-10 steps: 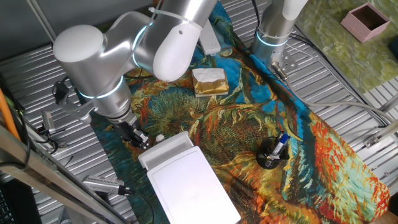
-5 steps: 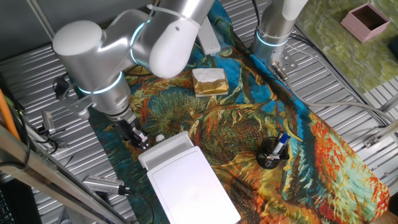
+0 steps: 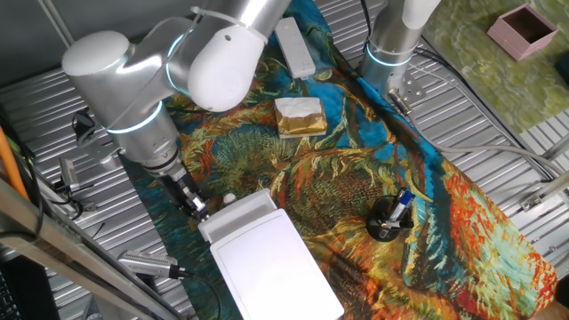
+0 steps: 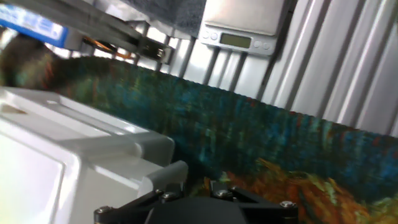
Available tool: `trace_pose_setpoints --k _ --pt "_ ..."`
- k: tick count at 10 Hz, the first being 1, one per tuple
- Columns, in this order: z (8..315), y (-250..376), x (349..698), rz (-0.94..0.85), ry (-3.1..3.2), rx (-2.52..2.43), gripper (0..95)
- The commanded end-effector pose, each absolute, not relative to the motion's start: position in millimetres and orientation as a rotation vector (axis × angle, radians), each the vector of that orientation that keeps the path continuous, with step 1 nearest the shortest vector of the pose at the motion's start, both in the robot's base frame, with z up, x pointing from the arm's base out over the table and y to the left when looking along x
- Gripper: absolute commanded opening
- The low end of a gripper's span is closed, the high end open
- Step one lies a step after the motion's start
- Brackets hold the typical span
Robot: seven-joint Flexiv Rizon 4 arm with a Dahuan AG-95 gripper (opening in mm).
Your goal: Use the gripper to push and close the drawer
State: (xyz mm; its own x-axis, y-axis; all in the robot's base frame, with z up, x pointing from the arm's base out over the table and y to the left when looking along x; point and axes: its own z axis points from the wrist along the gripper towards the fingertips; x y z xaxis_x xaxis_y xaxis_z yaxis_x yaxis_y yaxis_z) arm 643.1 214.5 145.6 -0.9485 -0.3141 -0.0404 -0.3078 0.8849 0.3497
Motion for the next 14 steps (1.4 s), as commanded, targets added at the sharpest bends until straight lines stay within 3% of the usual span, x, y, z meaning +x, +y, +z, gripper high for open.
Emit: trace_pose_setpoints --k 1,14 --pt "147.5 224.1 644.9 -0.598 -3.025 0.458 19.0" --pt "149.7 262.4 648.5 -0.721 -3.000 0.288 19.0"
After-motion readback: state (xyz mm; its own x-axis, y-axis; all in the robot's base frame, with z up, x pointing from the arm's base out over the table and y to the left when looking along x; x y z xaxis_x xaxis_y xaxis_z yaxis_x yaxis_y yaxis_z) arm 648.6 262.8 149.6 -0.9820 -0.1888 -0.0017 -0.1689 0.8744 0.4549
